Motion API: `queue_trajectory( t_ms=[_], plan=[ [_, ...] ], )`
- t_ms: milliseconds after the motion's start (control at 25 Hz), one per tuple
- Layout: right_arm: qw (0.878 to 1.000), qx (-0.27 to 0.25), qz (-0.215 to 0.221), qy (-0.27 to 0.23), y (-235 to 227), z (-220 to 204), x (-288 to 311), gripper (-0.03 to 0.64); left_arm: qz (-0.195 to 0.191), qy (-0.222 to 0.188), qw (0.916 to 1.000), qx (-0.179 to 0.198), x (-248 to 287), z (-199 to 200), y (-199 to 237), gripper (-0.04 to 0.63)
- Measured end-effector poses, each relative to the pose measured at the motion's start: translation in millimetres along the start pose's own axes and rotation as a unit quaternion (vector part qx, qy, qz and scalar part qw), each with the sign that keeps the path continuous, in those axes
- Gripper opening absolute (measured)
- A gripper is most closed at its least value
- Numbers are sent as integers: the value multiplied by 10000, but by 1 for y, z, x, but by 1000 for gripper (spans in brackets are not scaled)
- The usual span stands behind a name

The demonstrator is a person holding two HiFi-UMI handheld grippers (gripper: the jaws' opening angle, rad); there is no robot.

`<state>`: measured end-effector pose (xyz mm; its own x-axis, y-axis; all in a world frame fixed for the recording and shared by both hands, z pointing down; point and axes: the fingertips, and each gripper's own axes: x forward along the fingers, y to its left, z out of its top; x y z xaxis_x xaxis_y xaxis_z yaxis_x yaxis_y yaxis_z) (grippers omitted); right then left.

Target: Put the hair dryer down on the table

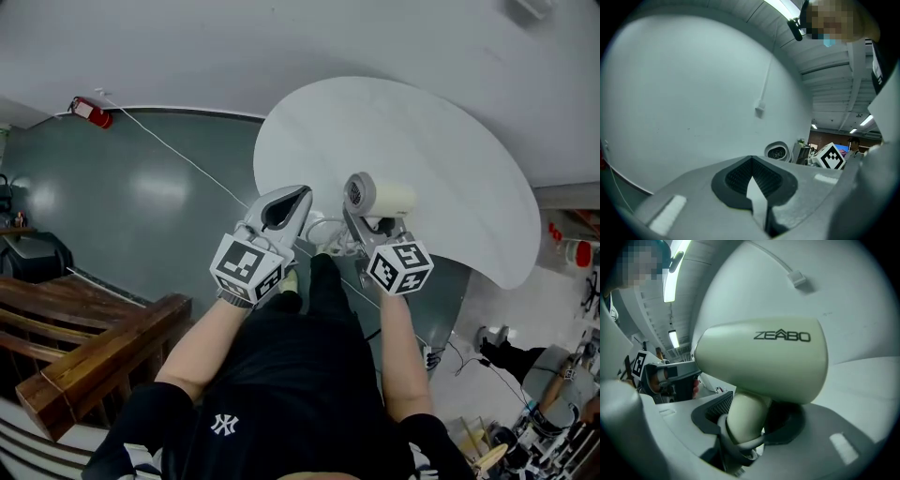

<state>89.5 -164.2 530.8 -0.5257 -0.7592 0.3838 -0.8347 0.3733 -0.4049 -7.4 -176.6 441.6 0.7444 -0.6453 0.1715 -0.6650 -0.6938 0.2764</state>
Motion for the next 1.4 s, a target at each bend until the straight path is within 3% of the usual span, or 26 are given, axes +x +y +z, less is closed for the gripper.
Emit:
queue_trajectory(
  t_ms=[240,520,1400],
  plan=[
    [9977,202,-9,645,-61,-34,48,224,178,256,9995,-81,57,-32,20,0],
    [9910,434,-82,1264,-94,-67,90,222,425,456,9976,-304,87,-60,49,0],
    [9606,845,-435,2611,-146,-98,145,224,782,816,9898,-862,142,-97,94,0]
  ],
)
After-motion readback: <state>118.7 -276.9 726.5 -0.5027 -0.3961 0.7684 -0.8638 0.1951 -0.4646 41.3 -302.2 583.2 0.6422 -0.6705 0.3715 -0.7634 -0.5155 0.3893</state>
